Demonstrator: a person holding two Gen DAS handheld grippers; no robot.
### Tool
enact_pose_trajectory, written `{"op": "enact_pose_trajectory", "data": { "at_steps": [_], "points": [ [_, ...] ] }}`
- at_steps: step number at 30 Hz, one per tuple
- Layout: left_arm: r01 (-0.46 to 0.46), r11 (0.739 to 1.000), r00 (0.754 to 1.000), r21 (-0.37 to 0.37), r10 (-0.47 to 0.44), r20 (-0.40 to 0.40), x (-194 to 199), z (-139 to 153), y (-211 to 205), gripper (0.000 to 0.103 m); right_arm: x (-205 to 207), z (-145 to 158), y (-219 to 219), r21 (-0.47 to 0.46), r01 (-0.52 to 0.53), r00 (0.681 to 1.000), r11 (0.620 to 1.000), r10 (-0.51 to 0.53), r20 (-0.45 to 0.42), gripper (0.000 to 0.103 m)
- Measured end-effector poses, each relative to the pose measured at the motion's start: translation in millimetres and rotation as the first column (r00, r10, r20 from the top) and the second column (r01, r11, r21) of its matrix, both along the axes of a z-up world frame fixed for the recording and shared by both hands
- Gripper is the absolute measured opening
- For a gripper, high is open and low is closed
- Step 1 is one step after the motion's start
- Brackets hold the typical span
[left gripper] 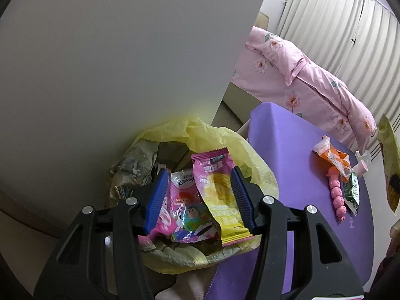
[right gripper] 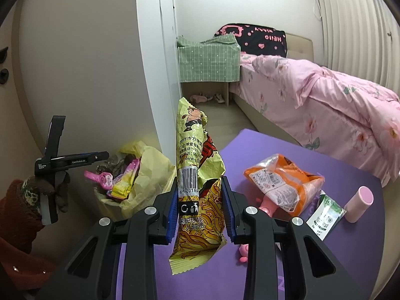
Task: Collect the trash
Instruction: 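Drop the lollipop wrapper in the bag with the left tool while the right tool carries the yellow packet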
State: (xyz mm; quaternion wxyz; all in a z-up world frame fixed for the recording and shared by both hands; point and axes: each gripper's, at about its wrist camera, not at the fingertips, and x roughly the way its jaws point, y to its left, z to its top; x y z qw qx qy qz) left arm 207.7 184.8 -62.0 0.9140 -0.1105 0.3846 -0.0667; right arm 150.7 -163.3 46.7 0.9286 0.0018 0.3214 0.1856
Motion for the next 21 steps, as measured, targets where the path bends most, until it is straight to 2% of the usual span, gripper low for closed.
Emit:
{"op": "enact_pose_trajectory", "data": {
  "at_steps": [5,12,17,21],
  "points": [
    [-0.007,1.0,0.999,0.002,0.006,0.051,-15.5,15.8,9.1,0.052,11.7,-8.6,12.1,0.007,-0.03,0.999,1.0,0.031,-0.043,0.03],
    [-0.065,0.997,0.984,0.039,0.058,0.17,-52.8,51.1,36.7,0.06,37.6,-18.5,83.5,-0.017,-0.187,0.98,0.982,0.185,-0.077,0.03],
    [-0.149,0.989,0.965,0.027,0.139,0.223,-75.3,64.1,68.8,0.061,57.8,-31.7,155.9,-0.012,-0.349,0.932,0.937,0.345,-0.114,0.03],
    [-0.2,0.98,0.952,-0.001,0.195,0.237,-89.7,63.9,92.2,0.061,72.5,-61.2,218.4,-0.005,-0.453,0.874,0.892,0.443,-0.199,0.03]
  ]
}}
